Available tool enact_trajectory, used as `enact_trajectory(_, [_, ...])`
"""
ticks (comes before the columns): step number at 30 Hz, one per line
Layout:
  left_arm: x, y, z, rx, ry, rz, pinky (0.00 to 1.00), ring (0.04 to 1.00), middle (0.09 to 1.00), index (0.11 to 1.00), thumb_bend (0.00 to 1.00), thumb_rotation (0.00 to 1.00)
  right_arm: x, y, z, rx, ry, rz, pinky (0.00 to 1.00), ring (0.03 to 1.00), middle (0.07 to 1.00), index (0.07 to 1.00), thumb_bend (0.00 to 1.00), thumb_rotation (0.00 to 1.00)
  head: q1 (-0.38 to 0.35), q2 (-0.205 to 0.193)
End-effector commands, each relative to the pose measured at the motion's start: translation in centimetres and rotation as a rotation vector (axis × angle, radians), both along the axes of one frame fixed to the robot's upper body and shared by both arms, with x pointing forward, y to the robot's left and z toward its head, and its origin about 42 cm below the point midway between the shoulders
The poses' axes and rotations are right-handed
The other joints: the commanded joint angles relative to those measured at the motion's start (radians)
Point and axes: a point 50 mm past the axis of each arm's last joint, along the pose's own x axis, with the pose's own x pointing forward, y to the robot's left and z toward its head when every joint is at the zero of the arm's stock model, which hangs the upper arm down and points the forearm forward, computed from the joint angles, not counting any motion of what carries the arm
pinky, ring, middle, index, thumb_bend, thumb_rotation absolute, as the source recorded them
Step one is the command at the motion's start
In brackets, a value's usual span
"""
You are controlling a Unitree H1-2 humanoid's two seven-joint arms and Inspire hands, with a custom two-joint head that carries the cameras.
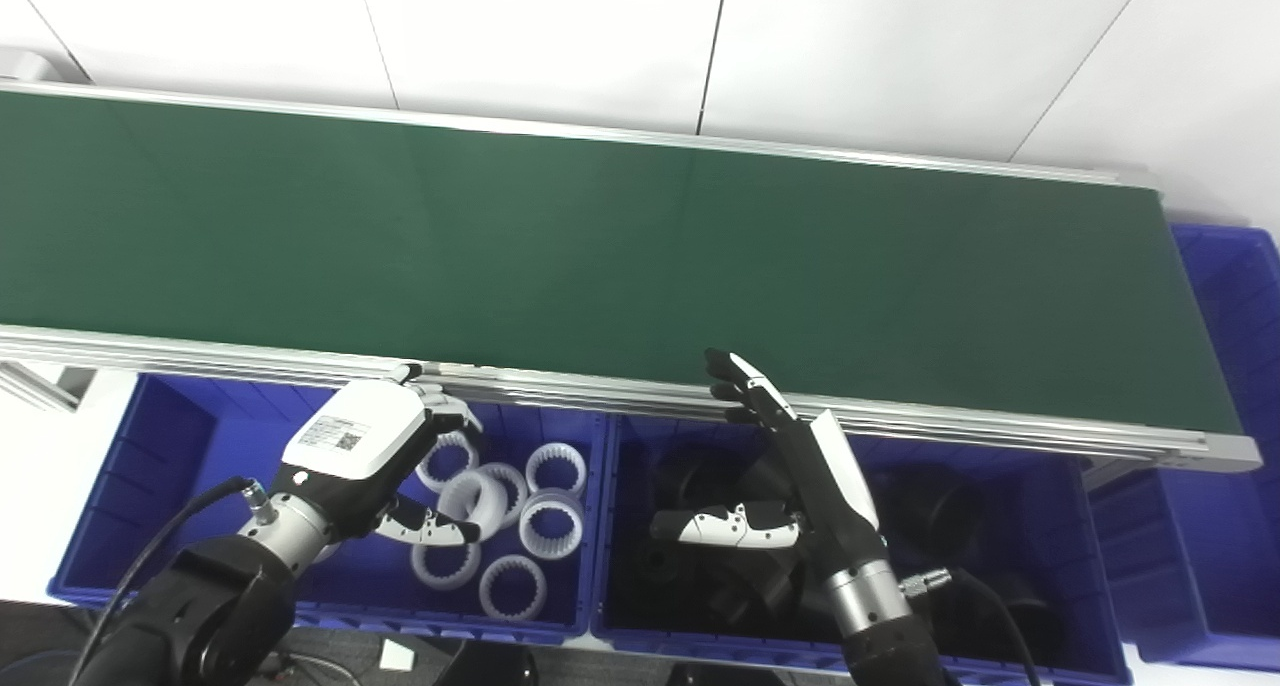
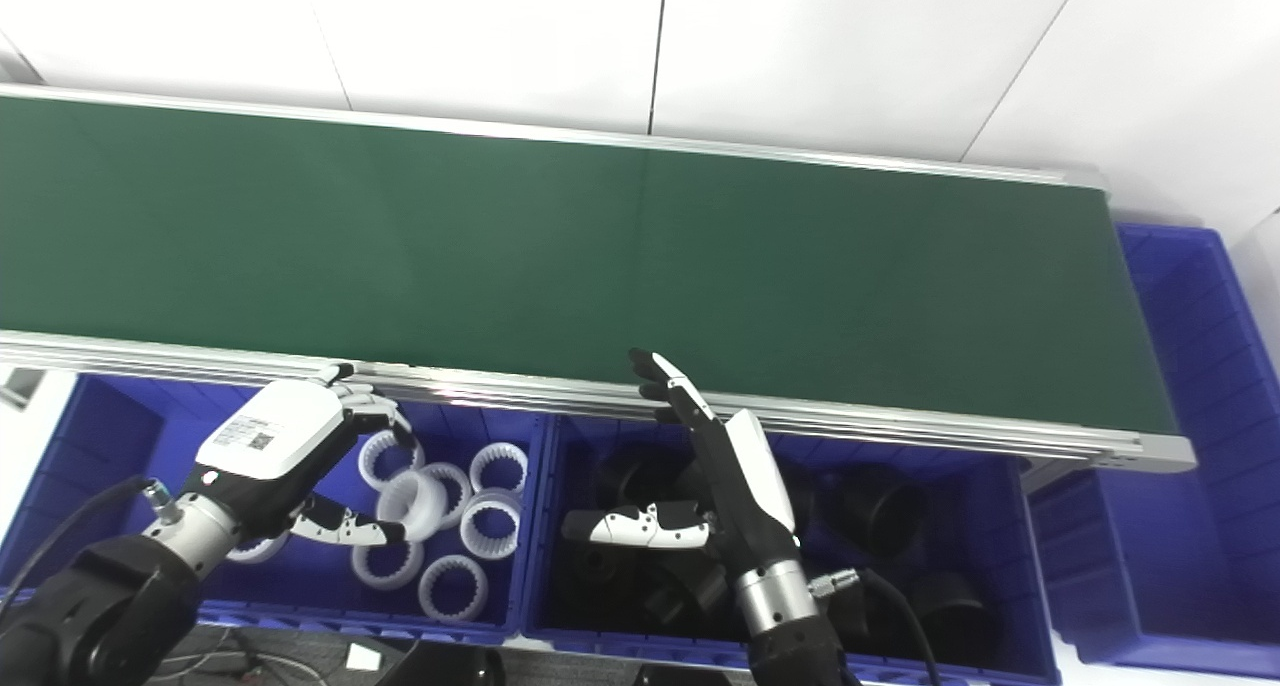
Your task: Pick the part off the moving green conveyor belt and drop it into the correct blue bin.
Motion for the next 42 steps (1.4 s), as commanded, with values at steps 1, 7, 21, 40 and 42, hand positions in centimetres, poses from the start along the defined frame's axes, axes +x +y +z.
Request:
enact_trajectory(1, [0.3, 0.2, 1.0, -0.073, -0.07, 0.03, 1.0, 0.915, 0.892, 0.823, 0.88, 0.48, 0.3, 0.6, 1.3, 0.036, -0.058, -0.004, 0.78, 0.837, 0.881, 0.897, 0.9, 0.33, 0.0, 0.0])
enact_trajectory(7, [-0.1, 0.2, 1.0, -0.493, -0.034, 0.075, 0.88, 0.888, 0.892, 0.879, 0.94, 0.37, 0.1, 0.5, 1.4, 0.032, -0.033, 0.003, 0.78, 0.847, 0.888, 0.904, 0.91, 0.35, -0.017, -0.006])
enact_trajectory(21, [-0.4, -1.5, -1.4, -1.216, 0.174, 0.072, 0.79, 0.812, 0.824, 0.81, 0.94, 0.21, -0.7, 0.4, 0.9, 0.023, -0.019, 0.013, 0.78, 0.848, 0.892, 0.908, 0.91, 0.33, -0.075, -0.032])
enact_trajectory(40, [-0.3, -2.2, -2.6, -1.296, 0.157, 0.134, 0.78, 0.815, 0.818, 0.806, 0.92, 0.13, -0.4, -0.4, 0.8, 0.013, 0.0, 0.014, 0.78, 0.847, 0.89, 0.908, 0.92, 0.35, -0.057, -0.038])
enact_trajectory(42, [-0.3, -2.2, -2.6, -1.287, 0.145, 0.131, 0.78, 0.815, 0.818, 0.806, 0.92, 0.14, -0.4, -0.4, 0.7, 0.009, -0.001, 0.012, 0.78, 0.846, 0.888, 0.907, 0.93, 0.35, -0.055, -0.042])
